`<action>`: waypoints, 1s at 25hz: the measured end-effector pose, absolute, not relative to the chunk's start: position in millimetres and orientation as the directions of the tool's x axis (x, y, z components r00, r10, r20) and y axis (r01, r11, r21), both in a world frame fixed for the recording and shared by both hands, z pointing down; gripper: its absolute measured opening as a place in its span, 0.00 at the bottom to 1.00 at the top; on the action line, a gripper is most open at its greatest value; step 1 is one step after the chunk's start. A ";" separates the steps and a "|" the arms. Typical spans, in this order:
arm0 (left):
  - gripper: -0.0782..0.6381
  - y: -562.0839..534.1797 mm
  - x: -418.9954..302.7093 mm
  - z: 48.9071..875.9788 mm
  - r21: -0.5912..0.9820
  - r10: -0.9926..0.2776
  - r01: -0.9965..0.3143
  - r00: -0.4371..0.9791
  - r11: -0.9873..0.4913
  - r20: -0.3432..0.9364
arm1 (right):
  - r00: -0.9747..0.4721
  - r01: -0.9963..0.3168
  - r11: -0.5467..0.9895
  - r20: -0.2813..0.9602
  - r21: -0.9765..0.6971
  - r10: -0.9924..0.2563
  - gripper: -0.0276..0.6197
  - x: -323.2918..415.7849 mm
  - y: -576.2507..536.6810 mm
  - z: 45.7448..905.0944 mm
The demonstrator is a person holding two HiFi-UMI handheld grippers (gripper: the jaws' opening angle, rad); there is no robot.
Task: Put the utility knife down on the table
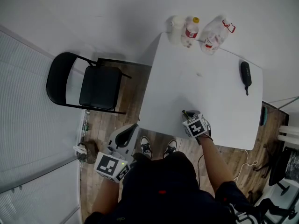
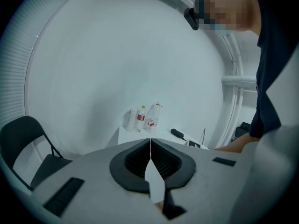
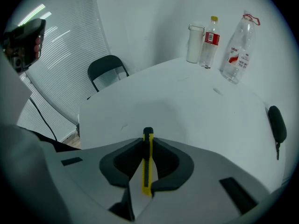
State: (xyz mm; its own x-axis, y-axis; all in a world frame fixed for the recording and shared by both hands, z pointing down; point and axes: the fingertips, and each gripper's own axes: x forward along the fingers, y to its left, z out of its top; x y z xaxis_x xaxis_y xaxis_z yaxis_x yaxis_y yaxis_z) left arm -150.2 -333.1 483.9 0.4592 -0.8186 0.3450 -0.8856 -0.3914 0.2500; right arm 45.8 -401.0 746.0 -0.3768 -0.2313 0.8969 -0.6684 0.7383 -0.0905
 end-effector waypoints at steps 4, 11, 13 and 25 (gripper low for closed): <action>0.14 -330.4 -151.6 483.8 0.246 -0.819 -0.889 0.452 -0.385 0.352 | -0.380 -0.668 0.740 0.891 -0.077 -0.250 0.15 45.2 -399.9 745.7; 0.14 -321.6 -142.1 478.2 0.191 -0.809 -0.882 0.471 -0.430 0.352 | -0.374 -0.684 0.729 0.868 -0.022 -0.326 0.18 46.7 -405.6 727.2; 0.14 -317.6 -141.8 477.5 0.202 -0.808 -0.877 0.481 -0.437 0.341 | -0.392 -0.706 0.708 0.843 -0.017 -0.370 0.18 45.6 -407.5 710.9; 0.14 -314.2 -131.1 438.9 0.173 -0.796 -0.833 0.553 -0.525 0.245 | -0.501 -0.813 0.583 0.520 -0.008 -0.691 0.10 53.3 -400.9 536.0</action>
State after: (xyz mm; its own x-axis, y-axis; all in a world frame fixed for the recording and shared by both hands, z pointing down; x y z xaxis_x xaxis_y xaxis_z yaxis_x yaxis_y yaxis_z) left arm -131.1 -314.2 438.9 0.5531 -0.7964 0.2445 -0.8330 -0.5253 0.1735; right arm 53.3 -400.9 536.0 -0.5010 -0.6915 0.5205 -0.8127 0.5826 -0.0084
